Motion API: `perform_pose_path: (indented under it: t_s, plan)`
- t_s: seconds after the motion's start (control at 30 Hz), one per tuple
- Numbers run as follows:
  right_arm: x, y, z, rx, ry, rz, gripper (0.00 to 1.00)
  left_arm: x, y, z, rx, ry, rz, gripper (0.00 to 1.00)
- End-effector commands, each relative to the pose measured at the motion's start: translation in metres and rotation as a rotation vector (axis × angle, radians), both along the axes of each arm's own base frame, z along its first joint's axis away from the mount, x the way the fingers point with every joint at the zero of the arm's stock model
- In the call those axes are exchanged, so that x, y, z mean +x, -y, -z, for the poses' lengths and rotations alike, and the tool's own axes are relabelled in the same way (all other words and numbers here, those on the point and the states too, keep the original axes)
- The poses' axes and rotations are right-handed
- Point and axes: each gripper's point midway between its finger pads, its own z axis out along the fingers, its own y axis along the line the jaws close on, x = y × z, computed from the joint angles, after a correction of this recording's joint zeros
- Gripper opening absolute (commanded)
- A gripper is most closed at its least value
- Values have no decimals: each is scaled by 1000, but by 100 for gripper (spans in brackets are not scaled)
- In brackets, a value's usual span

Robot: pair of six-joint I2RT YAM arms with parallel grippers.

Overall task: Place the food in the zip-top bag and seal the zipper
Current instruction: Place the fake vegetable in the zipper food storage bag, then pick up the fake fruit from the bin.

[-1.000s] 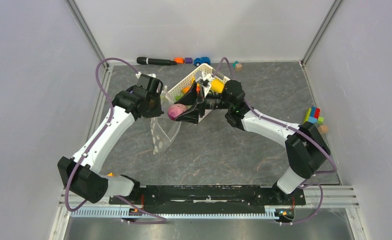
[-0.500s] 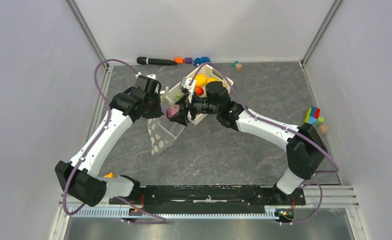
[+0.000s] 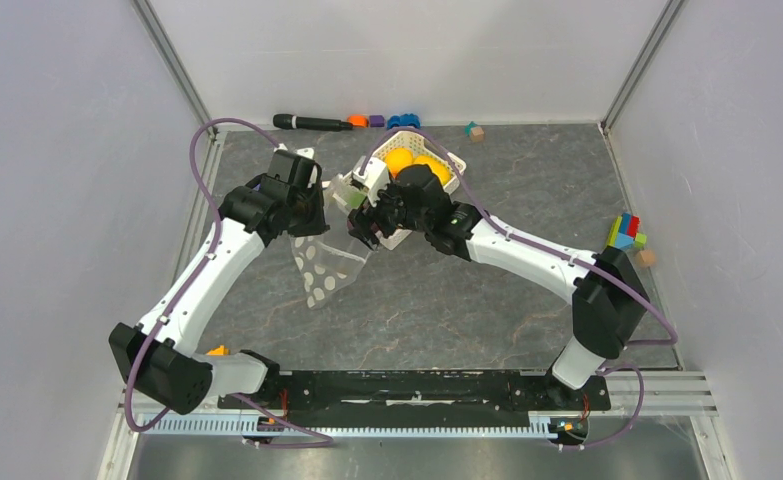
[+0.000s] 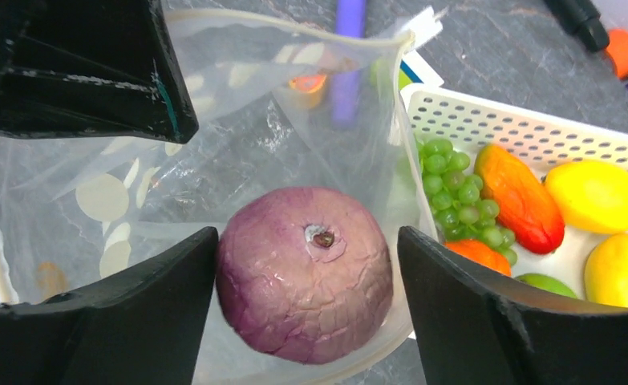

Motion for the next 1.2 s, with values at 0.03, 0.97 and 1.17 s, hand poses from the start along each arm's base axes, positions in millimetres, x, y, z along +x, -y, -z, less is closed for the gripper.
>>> perform_pose_path:
  t_s: [0.03, 0.97, 1.17]
  plan:
    - [0, -5, -22, 12, 41, -20, 95, 3, 1, -11, -11, 53, 31, 2]
    - [70, 77, -112, 314, -21, 197, 98, 8, -19, -2, 54, 18, -54, 2]
    - [153, 113, -41, 65, -57, 557, 98, 8, -24, -5, 65, 33, -67, 2]
